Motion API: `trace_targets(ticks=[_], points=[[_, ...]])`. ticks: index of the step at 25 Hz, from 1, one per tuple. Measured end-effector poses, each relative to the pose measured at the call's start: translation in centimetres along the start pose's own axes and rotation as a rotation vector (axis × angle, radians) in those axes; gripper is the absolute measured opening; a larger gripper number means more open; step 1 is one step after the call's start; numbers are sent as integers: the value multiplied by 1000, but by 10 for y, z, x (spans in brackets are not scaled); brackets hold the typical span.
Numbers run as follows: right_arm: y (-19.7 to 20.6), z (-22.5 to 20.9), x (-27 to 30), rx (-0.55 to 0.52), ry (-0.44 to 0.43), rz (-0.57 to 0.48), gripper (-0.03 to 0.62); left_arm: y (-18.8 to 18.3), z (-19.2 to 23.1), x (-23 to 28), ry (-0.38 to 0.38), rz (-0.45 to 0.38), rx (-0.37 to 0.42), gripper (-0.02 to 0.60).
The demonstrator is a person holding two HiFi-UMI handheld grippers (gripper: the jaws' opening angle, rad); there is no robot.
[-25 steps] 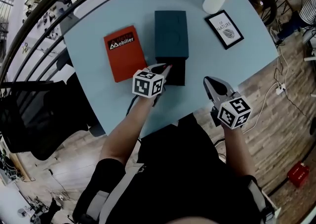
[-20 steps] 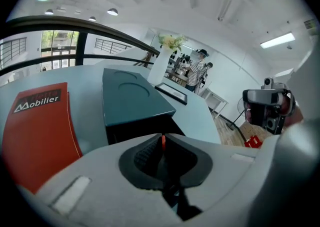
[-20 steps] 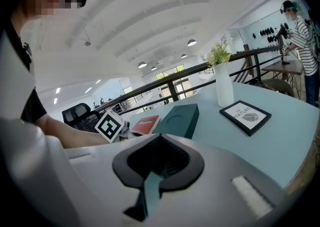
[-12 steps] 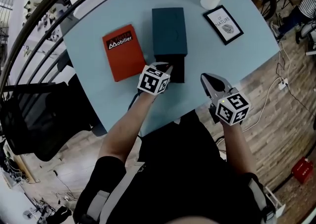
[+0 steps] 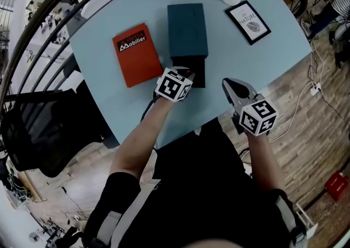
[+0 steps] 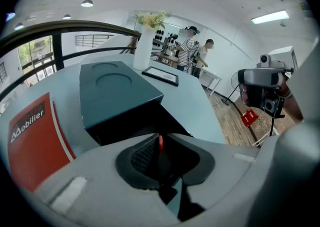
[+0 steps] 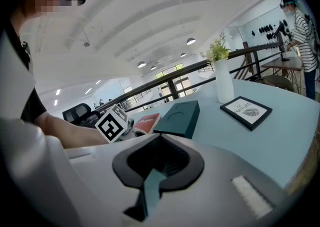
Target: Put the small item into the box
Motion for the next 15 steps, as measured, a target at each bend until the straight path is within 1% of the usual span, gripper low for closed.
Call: trace_targets(ticks=[3,4,6,10,12,15], points=[[3,3,-1,-1,-1,2,2,1,1,-7,-35,-32,63,79],[3,4,-1,-2,-1,1,2,2,1,-8,-44,-38,81,100],[4,7,-1,-5,-1,-1,2,5,2,-8,-55,-33,116,124],[7,14,-3,-4,0,-4,2,11,0,-3,-56,-5,190,124],[11,16,-6,1,6,-3,2,10,-2,-2,-51,-11,203,124],[17,17,-11,12,18,-4,2,9,0,-5,-64,-24,197,124]])
Point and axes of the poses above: the fingertips, and each gripper's own axes: x forward along the fingers, z to its left, y out of its underside, the point moved 5 cm from there along -x, backward along the fingers, and after that the axes turned 3 degrees about -z, right-handed, at the moved point
